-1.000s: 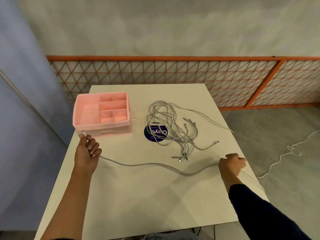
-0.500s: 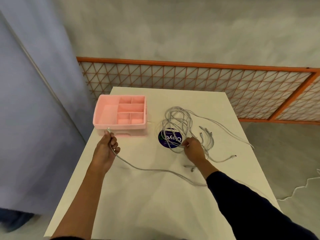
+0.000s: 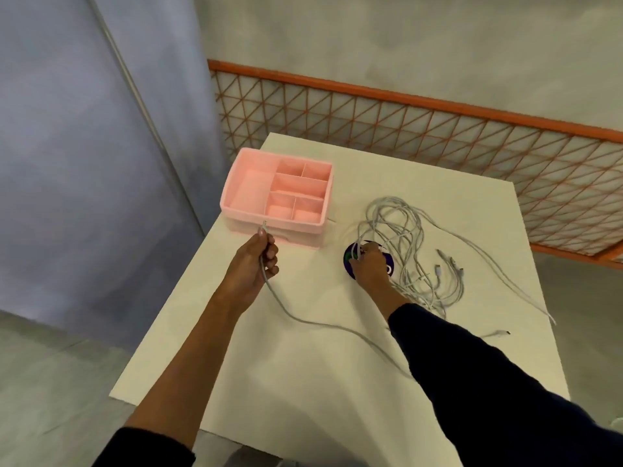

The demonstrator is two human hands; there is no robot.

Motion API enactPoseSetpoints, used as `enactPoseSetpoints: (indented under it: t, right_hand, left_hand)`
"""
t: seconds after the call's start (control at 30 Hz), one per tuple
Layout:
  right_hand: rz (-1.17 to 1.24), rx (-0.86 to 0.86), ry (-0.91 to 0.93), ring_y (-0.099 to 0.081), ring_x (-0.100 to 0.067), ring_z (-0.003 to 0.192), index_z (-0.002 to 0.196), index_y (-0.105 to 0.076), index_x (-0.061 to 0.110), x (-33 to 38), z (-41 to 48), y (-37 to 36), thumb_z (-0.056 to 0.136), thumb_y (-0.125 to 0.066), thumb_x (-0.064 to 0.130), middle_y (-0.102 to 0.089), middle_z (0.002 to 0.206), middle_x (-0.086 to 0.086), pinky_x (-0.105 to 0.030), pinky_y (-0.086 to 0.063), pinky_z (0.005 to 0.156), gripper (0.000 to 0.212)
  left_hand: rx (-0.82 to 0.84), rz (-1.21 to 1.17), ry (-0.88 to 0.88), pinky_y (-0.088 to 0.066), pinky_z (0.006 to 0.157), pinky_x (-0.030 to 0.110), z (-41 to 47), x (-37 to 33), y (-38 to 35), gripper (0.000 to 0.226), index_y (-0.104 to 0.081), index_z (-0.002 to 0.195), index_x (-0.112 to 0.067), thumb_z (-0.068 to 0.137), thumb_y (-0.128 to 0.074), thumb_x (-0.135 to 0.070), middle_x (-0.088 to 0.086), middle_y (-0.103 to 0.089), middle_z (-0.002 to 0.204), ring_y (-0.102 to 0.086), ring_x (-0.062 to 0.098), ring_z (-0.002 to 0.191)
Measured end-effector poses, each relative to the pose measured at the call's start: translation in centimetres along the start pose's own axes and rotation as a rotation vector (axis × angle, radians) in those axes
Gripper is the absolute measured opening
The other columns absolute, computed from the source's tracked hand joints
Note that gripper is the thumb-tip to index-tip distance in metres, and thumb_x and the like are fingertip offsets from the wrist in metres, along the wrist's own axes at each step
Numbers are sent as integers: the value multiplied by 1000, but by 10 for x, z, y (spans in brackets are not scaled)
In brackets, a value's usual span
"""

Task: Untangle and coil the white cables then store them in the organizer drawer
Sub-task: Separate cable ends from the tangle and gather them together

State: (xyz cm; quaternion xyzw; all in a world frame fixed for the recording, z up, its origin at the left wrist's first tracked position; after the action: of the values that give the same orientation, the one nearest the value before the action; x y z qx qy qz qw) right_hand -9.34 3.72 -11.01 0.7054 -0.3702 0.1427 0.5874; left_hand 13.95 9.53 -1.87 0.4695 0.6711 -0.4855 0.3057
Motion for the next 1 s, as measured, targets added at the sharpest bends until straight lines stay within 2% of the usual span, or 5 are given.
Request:
enactPoseSetpoints:
  t: [0.3, 0.47, 0.6, 0.8, 1.0]
  right_hand:
    - [199, -129, 0, -60, -32, 87, 111, -53, -4, 28, 11, 6, 100, -41, 15, -64, 99, -21, -30, -38, 65, 25]
    - [424, -253, 181, -56, -9, 81, 103, -70, 5, 69, 12, 87, 98, -49, 18, -68, 91, -3, -18, -39, 73, 25]
    - [694, -151, 220, -43, 0, 43, 100, -68, 3, 97, 6, 150, 100, -47, 20, -53, 59, 1, -20, -38, 50, 27]
    - [1168, 52, 231, -37, -4, 39, 92, -54, 6, 132, -27, 197, 104, -34, 14, -52, 49, 4, -16, -31, 41, 25]
    - [964, -96, 458, -29, -4, 43, 108, -62, 9, 153, -56, 227, 103, -38, 19, -48, 63, 2, -15, -24, 41, 26]
  left_hand:
    - [-9, 54, 32, -39, 57, 20, 12, 6, -2, 32, -52, 83, -18, 104, -34, -34, -6, -48, 62, -41, 7, 53]
    - [44, 55, 66, -38, 50, 18, 23, 2, -19, 29, -51, 82, -18, 103, -38, -32, -5, -43, 61, -37, 8, 51]
    - [112, 98, 49, -42, 56, 21, 27, -5, -38, 31, -50, 80, -18, 104, -37, -31, -5, -53, 62, -45, 11, 58]
    - [290, 222, -35, -51, 79, 32, 16, -9, -78, 31, -53, 93, -14, 103, -32, -35, 3, -71, 109, -66, 18, 102]
    - [327, 228, -78, -53, 83, 34, 9, -16, -95, 32, -55, 109, -13, 102, -33, -36, 2, -68, 119, -62, 23, 115]
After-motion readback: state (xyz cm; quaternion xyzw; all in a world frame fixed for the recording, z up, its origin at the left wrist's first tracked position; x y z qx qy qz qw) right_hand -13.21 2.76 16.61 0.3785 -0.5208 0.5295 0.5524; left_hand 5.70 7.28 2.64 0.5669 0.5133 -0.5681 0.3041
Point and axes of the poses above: each hand's wrist, its own z-axis towards the middle knuckle, its own y-axis out of the back of the hand, x = y × z, the point moved 1 cm from there along z, towards the middle knuckle
